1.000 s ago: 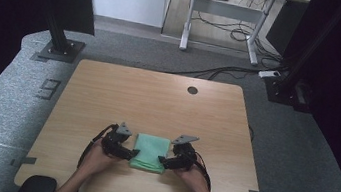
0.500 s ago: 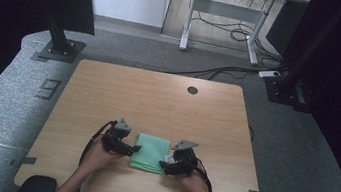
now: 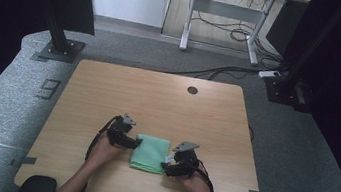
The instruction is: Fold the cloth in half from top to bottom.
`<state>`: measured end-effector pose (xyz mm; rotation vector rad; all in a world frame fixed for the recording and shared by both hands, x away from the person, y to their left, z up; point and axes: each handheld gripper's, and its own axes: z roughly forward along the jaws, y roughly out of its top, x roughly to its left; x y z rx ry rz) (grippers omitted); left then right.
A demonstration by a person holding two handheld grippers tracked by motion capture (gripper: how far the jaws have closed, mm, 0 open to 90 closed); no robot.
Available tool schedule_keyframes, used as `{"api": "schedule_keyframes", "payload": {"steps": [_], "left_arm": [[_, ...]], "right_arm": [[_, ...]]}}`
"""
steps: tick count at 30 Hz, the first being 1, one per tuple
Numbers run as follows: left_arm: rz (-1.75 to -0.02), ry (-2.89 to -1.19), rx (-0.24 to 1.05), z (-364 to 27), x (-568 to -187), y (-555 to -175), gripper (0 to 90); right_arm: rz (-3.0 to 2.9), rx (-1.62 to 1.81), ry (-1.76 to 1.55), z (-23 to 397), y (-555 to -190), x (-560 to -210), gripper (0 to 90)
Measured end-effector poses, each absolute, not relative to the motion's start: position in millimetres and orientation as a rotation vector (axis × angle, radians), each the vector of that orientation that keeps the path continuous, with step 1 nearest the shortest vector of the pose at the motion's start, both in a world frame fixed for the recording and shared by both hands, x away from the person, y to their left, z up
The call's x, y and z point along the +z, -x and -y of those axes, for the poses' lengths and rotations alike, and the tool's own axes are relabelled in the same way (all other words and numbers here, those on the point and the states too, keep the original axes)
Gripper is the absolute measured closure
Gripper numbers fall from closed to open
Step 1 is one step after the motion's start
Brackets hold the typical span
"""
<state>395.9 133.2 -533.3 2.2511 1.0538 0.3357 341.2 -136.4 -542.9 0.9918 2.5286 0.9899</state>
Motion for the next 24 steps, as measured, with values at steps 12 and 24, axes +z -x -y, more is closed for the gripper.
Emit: {"api": "schedule_keyframes", "payload": {"steps": [12, 24], "left_arm": [[-0.953, -2.249, 0.319, -138, -526, -364, 16.3], [-0.949, -2.264, 0.292, -144, -540, -338, 15.3]], "right_arm": [[-2.547, 1.008, -0.970, 139, -337, -543, 17.6], [-2.519, 0.968, -0.969, 137, -335, -544, 14.7]]}}
